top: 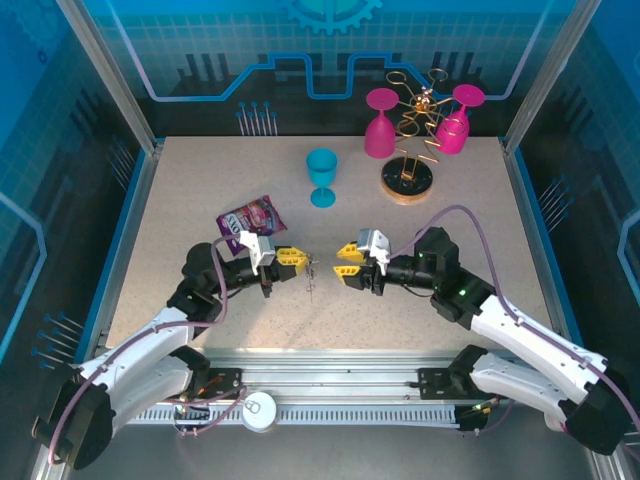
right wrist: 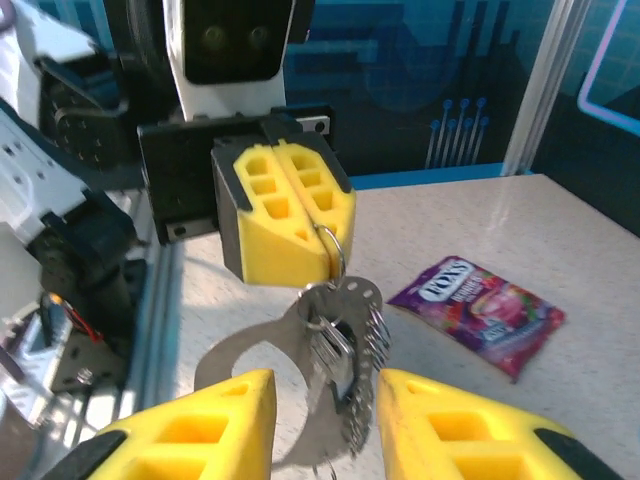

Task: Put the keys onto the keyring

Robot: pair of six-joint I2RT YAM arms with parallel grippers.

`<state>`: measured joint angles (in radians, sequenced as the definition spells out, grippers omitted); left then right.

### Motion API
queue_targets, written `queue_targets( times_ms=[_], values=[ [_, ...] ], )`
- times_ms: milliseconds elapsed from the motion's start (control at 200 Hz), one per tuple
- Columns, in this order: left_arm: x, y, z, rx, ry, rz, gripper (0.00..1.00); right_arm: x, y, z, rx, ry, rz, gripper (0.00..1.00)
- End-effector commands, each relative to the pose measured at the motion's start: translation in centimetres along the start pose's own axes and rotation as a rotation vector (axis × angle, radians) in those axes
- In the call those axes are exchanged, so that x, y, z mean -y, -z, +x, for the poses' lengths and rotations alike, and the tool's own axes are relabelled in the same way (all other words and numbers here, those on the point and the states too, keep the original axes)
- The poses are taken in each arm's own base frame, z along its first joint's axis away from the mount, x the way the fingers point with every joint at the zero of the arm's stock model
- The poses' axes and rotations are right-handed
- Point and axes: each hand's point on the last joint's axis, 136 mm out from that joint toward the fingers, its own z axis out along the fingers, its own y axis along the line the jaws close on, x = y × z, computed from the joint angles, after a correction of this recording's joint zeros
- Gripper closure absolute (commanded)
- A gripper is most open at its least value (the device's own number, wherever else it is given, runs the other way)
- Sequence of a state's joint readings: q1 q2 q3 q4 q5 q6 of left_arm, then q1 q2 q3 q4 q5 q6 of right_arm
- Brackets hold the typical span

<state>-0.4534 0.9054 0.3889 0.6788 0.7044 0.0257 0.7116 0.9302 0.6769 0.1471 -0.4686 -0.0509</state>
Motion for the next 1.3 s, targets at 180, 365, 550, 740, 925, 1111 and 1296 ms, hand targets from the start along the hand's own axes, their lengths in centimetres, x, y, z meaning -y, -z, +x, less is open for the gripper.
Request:
queue_targets(
  times_ms=[180,365,550,740,925,1111,1296],
  values=[
    [1.7,0.0,-0.9,0.055,-0.107,0.089,1.00,-0.9,-1.9,-2.2,0.107,-0.094,-0.123,0.69],
    [2.1,-0.1,-0.9,0.054,-0.107,0.104,1.00,-1.5,-3.0,-2.1,0.090,-0.101,-0.171,0.68],
    [2.2,-0.1,-0.8,0.053,-0.105,0.108,1.00,-1.3,-3.7,-2.2,0.094,-0.108,-0.177,0.69],
    [2.2,-0.1,-0.8,0.054,-0.104,0.108,1.00,-1.1,-4.1,-2.5,0.108,-0.117,-0.175,0.76],
    [2.3,-0.1,-0.8,0.057,-0.105,0.112,1.00,-1.1,-4.4,-2.2,0.099,-0.120,-0.180,0.83],
    [2.5,-0.1,-1.0,0.062,-0.107,0.121,1.00,-1.2,-4.6,-2.0,0.095,-0.120,-0.194,0.89],
    [2.6,-0.2,-1.1,0.064,-0.105,0.123,1.00,-1.9,-4.6,-2.0,0.080,-0.116,-0.241,1.00]
  ],
)
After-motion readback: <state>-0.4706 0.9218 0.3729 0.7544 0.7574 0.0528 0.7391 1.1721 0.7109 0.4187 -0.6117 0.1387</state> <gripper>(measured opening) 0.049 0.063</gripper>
